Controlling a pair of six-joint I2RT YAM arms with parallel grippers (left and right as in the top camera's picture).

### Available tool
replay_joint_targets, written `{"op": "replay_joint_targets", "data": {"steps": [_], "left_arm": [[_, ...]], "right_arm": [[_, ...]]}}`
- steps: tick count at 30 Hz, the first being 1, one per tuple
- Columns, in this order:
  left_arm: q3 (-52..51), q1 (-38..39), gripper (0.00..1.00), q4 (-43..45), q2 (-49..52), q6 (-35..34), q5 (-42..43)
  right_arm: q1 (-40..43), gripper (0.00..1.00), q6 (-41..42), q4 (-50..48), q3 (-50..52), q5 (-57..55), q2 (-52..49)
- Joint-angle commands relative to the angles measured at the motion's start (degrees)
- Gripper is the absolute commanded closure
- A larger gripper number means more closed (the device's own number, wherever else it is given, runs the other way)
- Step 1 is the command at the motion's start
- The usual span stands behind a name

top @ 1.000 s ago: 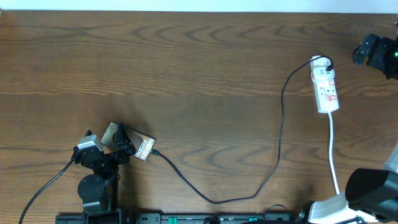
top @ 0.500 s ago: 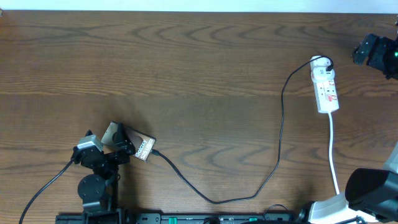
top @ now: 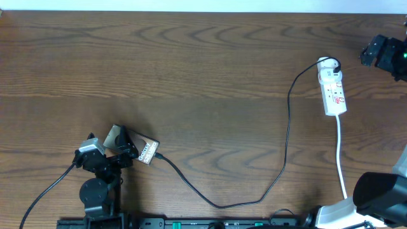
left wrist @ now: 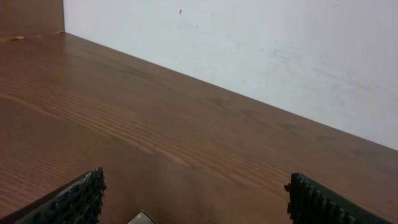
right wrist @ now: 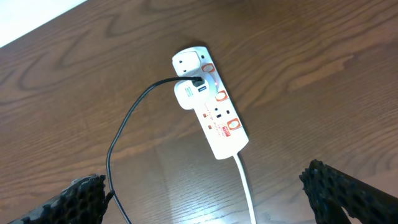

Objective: Plug charger to phone and switch on socket

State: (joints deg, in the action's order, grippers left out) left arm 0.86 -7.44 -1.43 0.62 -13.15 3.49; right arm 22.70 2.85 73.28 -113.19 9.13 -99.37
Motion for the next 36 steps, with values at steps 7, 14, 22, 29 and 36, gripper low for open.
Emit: {"op": "replay_joint_targets", "data": {"steps": [7,14,22,29,36], "left_arm": [[-0.63,-0.26,0.08,-2.58,-0.35,-0.07,-0.52],[-0.63,-0.26,0.08,-2.58,-0.35,-0.04,-0.52],[-0.63,-0.26,0.08,-2.58,-0.35,-0.07,-0.55],[-0.63,-0.26,0.08,-2.58,-0.35,-0.04,-0.52],[-0.63,-0.26,0.08,-2.56,-0.35,-0.07,-0.52]], "right_arm": [[0.13,0.01,0.76,0.0,-0.15,-0.2,-0.24],[0.13,0.01,0.76,0.0,-0.13,-0.2,1.9],[-1.31,0.01,0.76,0.0,-0.11,-0.2,12.79],[-3.91,0.01,0.28,-3.34,-0.11,-2.78,22.34],[-12.9,0.01,-0.37,-15.82,9.03,-3.06,32.06]]}}
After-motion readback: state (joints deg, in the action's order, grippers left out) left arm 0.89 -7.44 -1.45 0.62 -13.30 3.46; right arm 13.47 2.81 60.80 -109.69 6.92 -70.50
